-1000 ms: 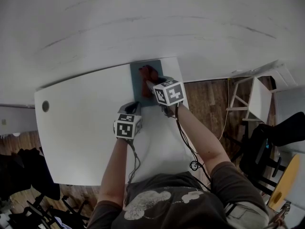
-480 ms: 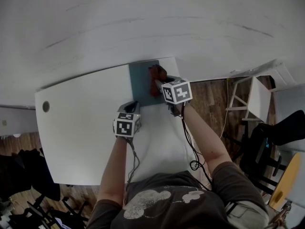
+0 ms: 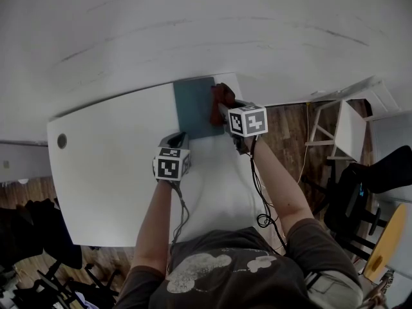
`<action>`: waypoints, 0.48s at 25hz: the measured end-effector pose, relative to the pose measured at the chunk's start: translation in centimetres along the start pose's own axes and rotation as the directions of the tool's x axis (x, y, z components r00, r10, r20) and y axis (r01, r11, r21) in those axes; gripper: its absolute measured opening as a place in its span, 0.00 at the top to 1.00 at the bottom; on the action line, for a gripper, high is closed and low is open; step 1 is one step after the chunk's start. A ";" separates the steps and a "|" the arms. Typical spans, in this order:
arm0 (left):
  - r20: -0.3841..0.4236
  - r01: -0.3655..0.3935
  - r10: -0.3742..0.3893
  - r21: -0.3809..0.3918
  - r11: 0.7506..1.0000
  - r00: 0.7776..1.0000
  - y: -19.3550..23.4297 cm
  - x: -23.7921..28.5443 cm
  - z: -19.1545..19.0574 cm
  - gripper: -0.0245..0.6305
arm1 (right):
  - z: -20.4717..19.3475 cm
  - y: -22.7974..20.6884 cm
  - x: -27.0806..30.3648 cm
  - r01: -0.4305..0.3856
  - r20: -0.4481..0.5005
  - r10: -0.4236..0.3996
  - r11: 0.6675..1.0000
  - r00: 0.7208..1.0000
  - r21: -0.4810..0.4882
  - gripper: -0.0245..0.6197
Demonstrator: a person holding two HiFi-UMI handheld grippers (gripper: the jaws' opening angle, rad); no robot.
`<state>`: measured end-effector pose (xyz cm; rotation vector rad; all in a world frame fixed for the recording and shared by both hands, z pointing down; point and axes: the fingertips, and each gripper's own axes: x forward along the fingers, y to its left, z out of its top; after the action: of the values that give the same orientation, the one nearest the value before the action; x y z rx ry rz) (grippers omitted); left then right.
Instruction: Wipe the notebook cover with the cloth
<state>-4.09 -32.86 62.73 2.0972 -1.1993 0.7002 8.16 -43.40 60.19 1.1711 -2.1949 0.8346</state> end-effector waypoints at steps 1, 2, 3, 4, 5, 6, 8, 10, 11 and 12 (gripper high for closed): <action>0.000 -0.001 0.001 0.001 1.000 1.000 0.0 0.0 0.0 0.95 | 0.0 -0.1 -0.1 0.002 0.003 -0.002 1.000 1.000 0.002 0.79; 0.000 -0.001 0.001 0.002 1.000 1.000 -0.1 0.0 0.0 0.95 | 0.0 -0.2 -0.1 0.005 0.005 -0.005 1.000 1.000 0.005 0.80; 0.001 0.000 0.000 0.002 1.000 1.000 -0.1 0.0 0.0 0.95 | 0.0 -0.3 -0.2 0.008 0.007 -0.008 1.000 1.000 0.009 0.80; 0.001 0.001 -0.001 0.002 1.000 1.000 -0.1 0.0 0.0 0.95 | 0.0 -0.4 -0.3 0.011 0.008 -0.011 1.000 1.000 0.013 0.80; 0.001 0.003 -0.003 0.001 1.000 1.000 -0.1 0.0 0.0 0.95 | 0.0 -0.5 -0.3 0.017 0.006 -0.017 1.000 1.000 0.015 0.80; 0.000 0.004 -0.004 -0.001 1.000 1.000 -0.1 0.1 0.0 0.95 | 0.0 -0.5 -0.4 0.022 0.005 -0.022 1.000 1.000 0.015 0.80; -0.007 0.007 -0.007 0.007 1.000 1.000 -0.3 0.0 0.0 0.95 | 0.3 -0.2 -0.7 0.017 0.016 -0.017 1.000 1.000 0.016 0.80; -0.013 0.009 -0.008 0.058 0.998 1.000 -0.9 -0.4 0.3 0.95 | 0.8 0.9 -1.1 -0.016 0.043 0.016 1.000 0.999 0.014 0.79; -0.003 0.008 -0.008 0.087 0.996 1.000 -1.2 -0.6 0.7 0.95 | 1.1 1.7 -1.2 -0.035 0.052 0.035 0.999 0.998 0.005 0.80; 0.013 0.008 -0.010 0.101 0.995 1.000 -1.4 -0.8 1.1 0.95 | 1.3 2.5 -1.3 -0.052 0.053 0.053 0.999 0.997 -0.009 0.80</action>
<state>-3.06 -32.66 61.04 2.1923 -1.1836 0.7577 6.48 -42.51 57.77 1.1490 -2.2790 0.8247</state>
